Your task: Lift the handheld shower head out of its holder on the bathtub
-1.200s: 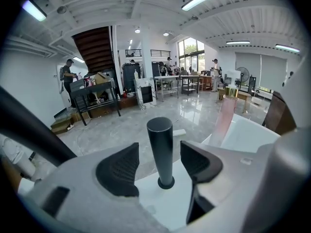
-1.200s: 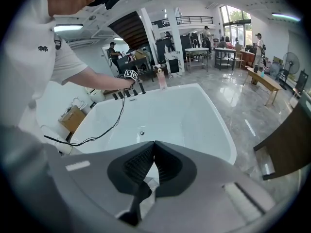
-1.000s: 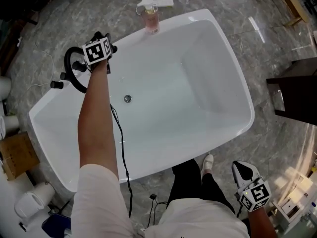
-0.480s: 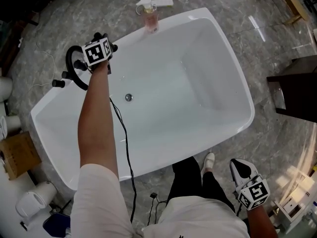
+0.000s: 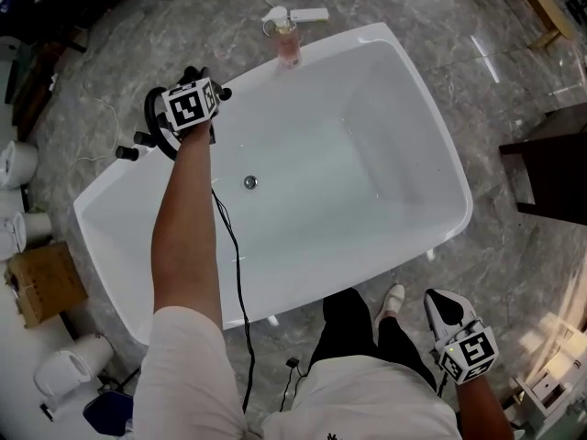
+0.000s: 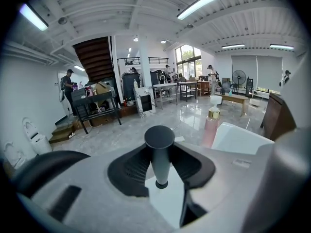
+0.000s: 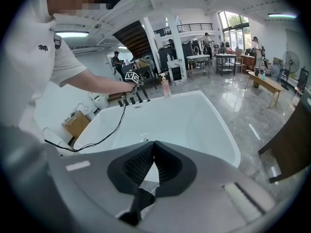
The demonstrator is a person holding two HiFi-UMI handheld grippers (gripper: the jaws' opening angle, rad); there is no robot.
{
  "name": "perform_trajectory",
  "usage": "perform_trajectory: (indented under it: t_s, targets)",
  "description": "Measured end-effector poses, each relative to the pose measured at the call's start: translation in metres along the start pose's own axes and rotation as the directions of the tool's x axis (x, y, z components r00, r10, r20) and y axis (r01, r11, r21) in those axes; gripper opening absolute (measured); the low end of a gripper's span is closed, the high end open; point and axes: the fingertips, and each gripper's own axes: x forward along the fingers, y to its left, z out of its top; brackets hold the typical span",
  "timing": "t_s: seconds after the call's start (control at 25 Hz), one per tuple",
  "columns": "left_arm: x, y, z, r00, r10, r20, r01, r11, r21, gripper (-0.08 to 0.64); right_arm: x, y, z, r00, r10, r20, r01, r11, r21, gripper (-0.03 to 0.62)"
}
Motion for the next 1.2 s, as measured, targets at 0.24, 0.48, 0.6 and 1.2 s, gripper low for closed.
perform_trajectory:
  t_s: [0.24,0.48,0.6,1.2]
  targets:
    - [-0.033,-0.003,0.021,1.000,0.000,0.027,-0.001,1.000,0.013,0.140,-0.012,0.007,0.000,0.999,0.012,0.037,-0.012,1.000,0.000,0.014]
    - [-0.064,-0.010,0.037,0.999,-0.011,0.048,0.010,1.000,0.025,0.140,-0.025,0.013,0.006,0.996,0.028,0.081,-0.027,1.000,-0.011,0.014]
    - [-0.080,-0.013,0.044,0.998,-0.016,0.056,0.014,0.999,0.034,0.140,-0.030,0.016,0.008,0.995,0.037,0.096,-0.035,0.999,-0.020,0.014]
    - [-0.171,-0.039,0.073,0.993,-0.020,0.117,0.011,0.997,0.077,0.140,-0.045,0.020,0.003,0.987,0.120,0.110,-0.111,0.990,-0.086,0.014]
